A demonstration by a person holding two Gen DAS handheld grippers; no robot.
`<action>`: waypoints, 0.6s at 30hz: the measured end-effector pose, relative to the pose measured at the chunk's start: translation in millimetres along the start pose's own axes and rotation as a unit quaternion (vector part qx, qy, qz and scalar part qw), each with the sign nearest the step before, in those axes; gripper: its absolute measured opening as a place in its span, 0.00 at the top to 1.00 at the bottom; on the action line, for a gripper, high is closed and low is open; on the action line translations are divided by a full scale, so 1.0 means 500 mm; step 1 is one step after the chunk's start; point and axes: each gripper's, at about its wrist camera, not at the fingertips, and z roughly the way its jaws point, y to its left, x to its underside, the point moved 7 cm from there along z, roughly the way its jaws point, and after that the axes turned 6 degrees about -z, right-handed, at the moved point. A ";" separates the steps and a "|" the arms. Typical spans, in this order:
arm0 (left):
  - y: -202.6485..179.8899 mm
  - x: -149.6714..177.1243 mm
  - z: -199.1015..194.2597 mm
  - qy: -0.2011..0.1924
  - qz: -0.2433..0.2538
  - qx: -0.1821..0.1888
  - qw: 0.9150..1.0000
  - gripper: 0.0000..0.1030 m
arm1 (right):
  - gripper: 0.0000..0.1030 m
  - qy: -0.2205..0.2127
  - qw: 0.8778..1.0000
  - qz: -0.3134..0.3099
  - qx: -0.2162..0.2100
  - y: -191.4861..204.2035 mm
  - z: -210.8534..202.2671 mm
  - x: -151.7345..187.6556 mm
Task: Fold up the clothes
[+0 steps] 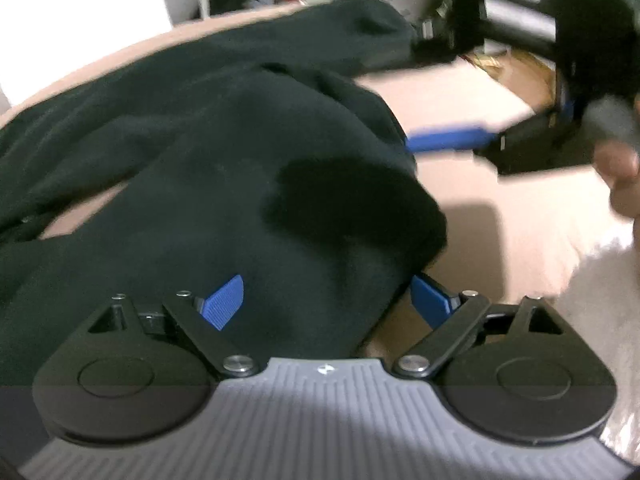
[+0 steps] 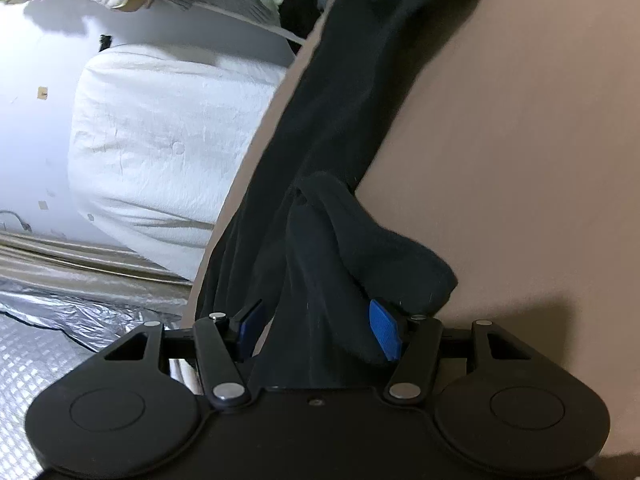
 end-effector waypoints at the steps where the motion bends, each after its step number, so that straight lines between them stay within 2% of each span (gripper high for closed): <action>1: -0.004 0.006 0.006 0.008 0.002 0.005 1.000 0.05 | 0.38 -0.017 1.000 -0.014 0.011 0.007 -0.016 -0.004; 3: -0.015 0.009 0.017 0.011 0.016 -0.015 1.000 0.05 | 0.36 -0.066 0.995 -0.052 0.047 0.024 -0.058 -0.014; 6: -0.028 0.003 0.046 0.019 0.040 -0.060 0.997 0.04 | 0.15 -0.117 0.985 -0.094 0.085 0.036 -0.099 -0.031; 7: -0.029 -0.001 0.057 0.022 0.046 -0.080 0.996 0.05 | 0.15 -0.118 0.985 -0.089 0.084 0.030 -0.100 -0.034; 9: -0.031 -0.011 0.072 0.024 0.052 -0.112 0.992 0.23 | 0.15 -0.107 0.990 -0.062 0.070 0.011 -0.095 -0.037; 10: -0.031 -0.019 0.075 0.024 0.051 -0.123 0.991 0.43 | 0.15 -0.098 0.992 -0.047 0.062 0.002 -0.091 -0.039; 13: -0.021 -0.037 0.061 0.031 0.056 -0.120 0.991 0.63 | 0.15 -0.081 0.995 -0.026 0.048 -0.009 -0.080 -0.041; 14: -0.013 -0.046 0.049 0.028 0.046 -0.112 0.992 0.75 | 0.15 -0.076 0.996 -0.021 0.044 -0.012 -0.077 -0.041; 17: 0.020 -0.080 0.000 -0.003 0.002 -0.100 0.995 0.81 | 0.15 -0.061 0.997 -0.031 0.043 -0.002 -0.067 -0.034; 18: 0.045 -0.092 -0.022 -0.023 -0.027 -0.097 0.995 0.82 | 0.15 -0.058 0.997 -0.031 0.036 0.000 -0.065 -0.033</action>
